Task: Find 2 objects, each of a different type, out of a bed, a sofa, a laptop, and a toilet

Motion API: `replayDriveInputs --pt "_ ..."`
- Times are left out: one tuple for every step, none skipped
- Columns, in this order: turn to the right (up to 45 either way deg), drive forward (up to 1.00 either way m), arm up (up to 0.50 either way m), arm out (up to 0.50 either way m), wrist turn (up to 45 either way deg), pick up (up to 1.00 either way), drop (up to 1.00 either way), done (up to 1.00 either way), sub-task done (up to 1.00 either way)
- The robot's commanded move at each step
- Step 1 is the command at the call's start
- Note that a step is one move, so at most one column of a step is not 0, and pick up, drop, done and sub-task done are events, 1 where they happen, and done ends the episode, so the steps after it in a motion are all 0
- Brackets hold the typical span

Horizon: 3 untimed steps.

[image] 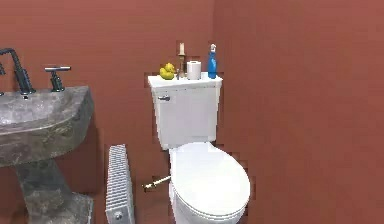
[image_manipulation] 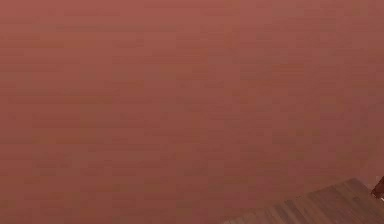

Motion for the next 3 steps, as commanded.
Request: replayDriveInputs --pt "0.0 0.00 0.00 0.00 0.0 0.00 0.00 0.00 1.00" --pt "45.0 0.00 0.00 0.00 0.0 0.00 0.00 0.00 0.00" --pt "45.0 0.00 0.00 0.00 0.0 0.00 0.00 0.00 0.00"
